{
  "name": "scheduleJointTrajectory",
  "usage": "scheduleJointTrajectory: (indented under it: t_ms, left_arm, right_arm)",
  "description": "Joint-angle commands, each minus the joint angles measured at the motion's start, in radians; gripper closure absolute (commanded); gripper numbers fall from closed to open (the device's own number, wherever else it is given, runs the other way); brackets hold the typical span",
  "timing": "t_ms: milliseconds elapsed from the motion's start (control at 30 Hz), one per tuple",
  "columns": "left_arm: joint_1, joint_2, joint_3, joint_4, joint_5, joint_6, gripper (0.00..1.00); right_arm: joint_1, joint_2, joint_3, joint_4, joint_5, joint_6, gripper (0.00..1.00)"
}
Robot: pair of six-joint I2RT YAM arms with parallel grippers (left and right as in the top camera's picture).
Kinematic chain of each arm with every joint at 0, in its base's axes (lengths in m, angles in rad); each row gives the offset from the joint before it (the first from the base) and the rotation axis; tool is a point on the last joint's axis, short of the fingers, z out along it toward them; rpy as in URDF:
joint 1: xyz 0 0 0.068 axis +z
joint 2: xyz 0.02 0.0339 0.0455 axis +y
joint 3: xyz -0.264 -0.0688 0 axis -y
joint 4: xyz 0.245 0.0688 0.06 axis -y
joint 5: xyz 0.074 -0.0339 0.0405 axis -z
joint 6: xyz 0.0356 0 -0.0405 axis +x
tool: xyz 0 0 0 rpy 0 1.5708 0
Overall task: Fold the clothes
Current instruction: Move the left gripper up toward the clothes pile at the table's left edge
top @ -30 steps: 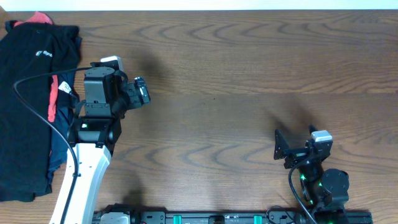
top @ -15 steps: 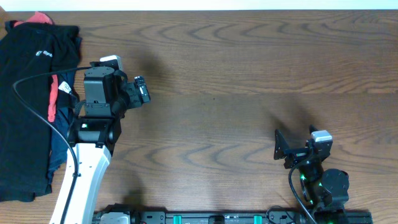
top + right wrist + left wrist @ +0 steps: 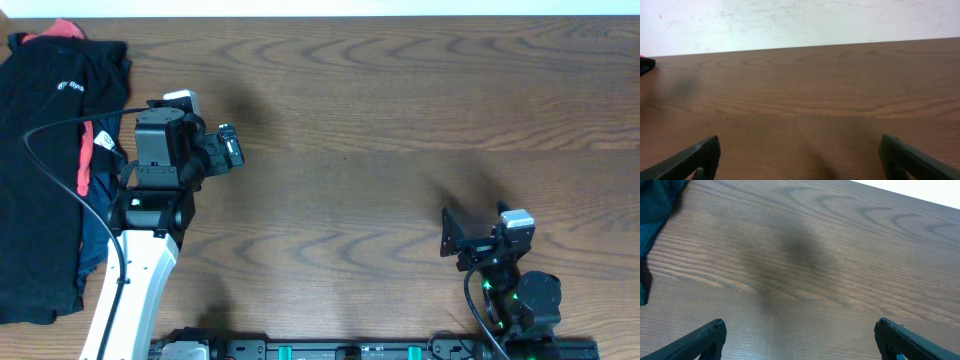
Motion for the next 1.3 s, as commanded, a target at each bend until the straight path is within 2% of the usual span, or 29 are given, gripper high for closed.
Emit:
scheduleJointTrajectory:
  t_ms: [0, 467, 567, 933, 967, 1133, 1200, 1267]
  left_arm:
    - [0.002, 0.001, 0.03, 0.001, 0.007, -0.005, 0.04]
    - [0.002, 0.001, 0.03, 0.005, 0.011, -0.052, 0.04]
    - [0.002, 0.001, 0.03, 0.021, 0.01, -0.054, 0.09]
    - [0.002, -0.002, 0.03, -0.025, 0.011, -0.053, 0.1]
    - [0.002, -0.002, 0.03, -0.025, 0.011, -0.053, 0.16]
    - [0.002, -0.002, 0.03, -0.022, -0.001, -0.045, 0.21]
    - [0.002, 0.002, 0.03, -0.021, -0.073, -0.046, 0.36]
    - [0.002, 0.011, 0.03, -0.015, -0.164, -0.046, 0.39]
  right_arm:
    - [0.012, 0.0, 0.008, -0.016, -0.019, 0.018, 0.01]
    - [0.012, 0.0, 0.008, -0.016, -0.019, 0.018, 0.01]
    - [0.012, 0.0, 0.008, -0.016, -0.019, 0.018, 0.01]
    - [0.012, 0.0, 0.008, -0.016, -0.019, 0.018, 0.01]
    - [0.012, 0.0, 0.008, -0.016, -0.019, 0.018, 0.01]
    - [0.012, 0.0, 0.008, -0.016, -0.019, 0.018, 0.01]
    - [0.012, 0.0, 0.008, -0.016, -0.019, 0.018, 0.01]
    - [0.012, 0.0, 0.008, -0.016, -0.019, 0.018, 0.01]
